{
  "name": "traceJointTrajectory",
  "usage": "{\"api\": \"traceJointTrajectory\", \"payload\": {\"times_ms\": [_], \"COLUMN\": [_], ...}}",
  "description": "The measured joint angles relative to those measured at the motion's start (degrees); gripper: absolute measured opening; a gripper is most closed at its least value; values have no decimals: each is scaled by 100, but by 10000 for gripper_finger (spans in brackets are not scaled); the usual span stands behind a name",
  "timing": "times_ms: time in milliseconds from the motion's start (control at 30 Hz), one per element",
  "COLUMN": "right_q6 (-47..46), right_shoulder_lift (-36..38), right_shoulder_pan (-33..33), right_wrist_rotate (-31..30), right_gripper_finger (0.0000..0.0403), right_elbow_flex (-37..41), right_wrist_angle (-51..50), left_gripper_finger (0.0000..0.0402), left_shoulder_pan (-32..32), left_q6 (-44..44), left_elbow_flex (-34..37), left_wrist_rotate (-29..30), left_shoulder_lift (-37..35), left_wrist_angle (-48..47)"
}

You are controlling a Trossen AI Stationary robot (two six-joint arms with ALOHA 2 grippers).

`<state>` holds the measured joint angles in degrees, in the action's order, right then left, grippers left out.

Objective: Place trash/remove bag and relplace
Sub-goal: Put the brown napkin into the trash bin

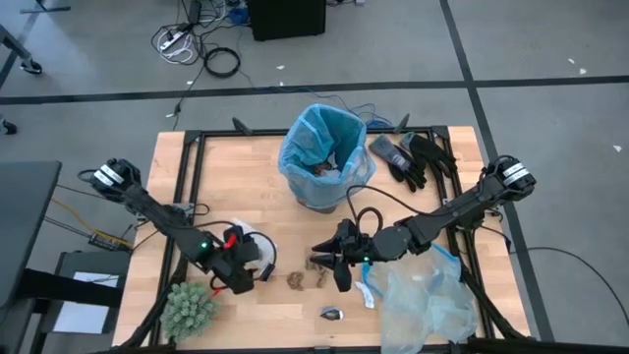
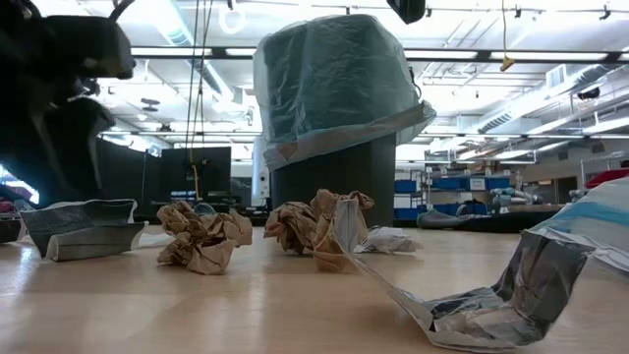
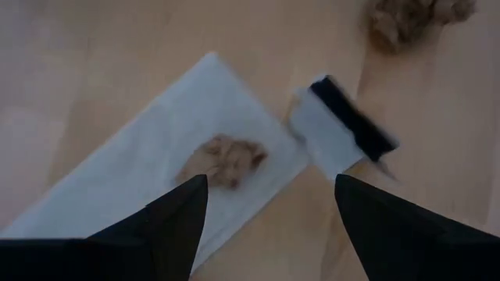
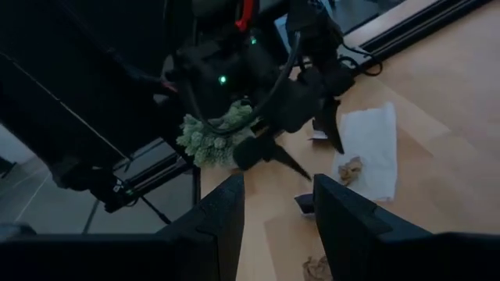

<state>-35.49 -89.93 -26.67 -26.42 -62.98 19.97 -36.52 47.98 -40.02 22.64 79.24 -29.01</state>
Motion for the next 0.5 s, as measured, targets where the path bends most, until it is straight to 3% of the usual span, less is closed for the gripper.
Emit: {"api": "traceJointTrajectory", "payload": {"times_ms": [233, 500], "right_q6": [-206, -371], "right_shoulder_lift": [0, 0], "right_shoulder_pan": [-62, -60], "right_wrist_rotate": [-97, -170], "right_gripper_finger": [141, 141], "right_elbow_flex": [0, 0], "right_wrist_angle": [5, 15], "left_gripper_finger": [277, 210], "left_shoulder_pan": [44, 98], "left_q6": [16, 30], "left_elbow_flex": [504, 776], "left_wrist_rotate": [154, 438], "left_shoulder_lift": [0, -2], "left_wrist_angle": [693, 721]}}
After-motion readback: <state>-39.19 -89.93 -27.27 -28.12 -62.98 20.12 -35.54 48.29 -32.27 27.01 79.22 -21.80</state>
